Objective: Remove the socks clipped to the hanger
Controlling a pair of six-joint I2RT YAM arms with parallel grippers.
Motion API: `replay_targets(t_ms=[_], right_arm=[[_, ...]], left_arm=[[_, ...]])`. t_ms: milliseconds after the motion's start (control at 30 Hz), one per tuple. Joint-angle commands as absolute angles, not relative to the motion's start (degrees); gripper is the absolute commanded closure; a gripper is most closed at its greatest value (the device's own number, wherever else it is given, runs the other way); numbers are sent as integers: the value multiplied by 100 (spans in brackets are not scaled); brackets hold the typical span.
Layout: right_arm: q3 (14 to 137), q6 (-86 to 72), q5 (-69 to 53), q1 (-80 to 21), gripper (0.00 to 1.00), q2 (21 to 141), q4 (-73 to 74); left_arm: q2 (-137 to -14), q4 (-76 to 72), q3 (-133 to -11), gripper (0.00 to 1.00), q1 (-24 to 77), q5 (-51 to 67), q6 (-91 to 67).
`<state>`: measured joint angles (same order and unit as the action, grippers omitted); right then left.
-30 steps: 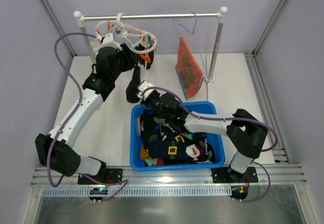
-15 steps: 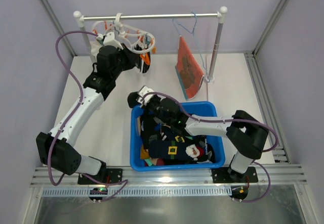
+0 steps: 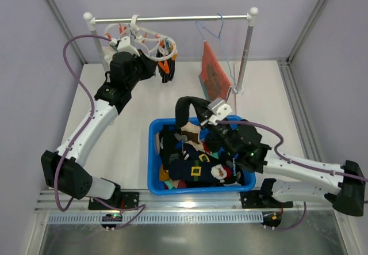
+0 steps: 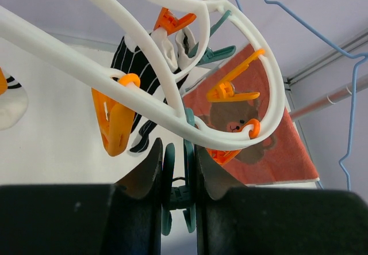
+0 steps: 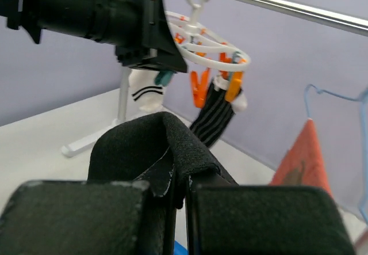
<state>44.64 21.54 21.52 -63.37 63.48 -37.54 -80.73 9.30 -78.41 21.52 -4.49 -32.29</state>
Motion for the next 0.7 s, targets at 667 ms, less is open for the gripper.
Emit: replay_targets(t_ms=[667], right_arm=[[2759, -1344, 4561, -6381, 95, 3674, 684]], left_arm=[[-8051, 650, -7559, 100, 2153, -589, -3155]])
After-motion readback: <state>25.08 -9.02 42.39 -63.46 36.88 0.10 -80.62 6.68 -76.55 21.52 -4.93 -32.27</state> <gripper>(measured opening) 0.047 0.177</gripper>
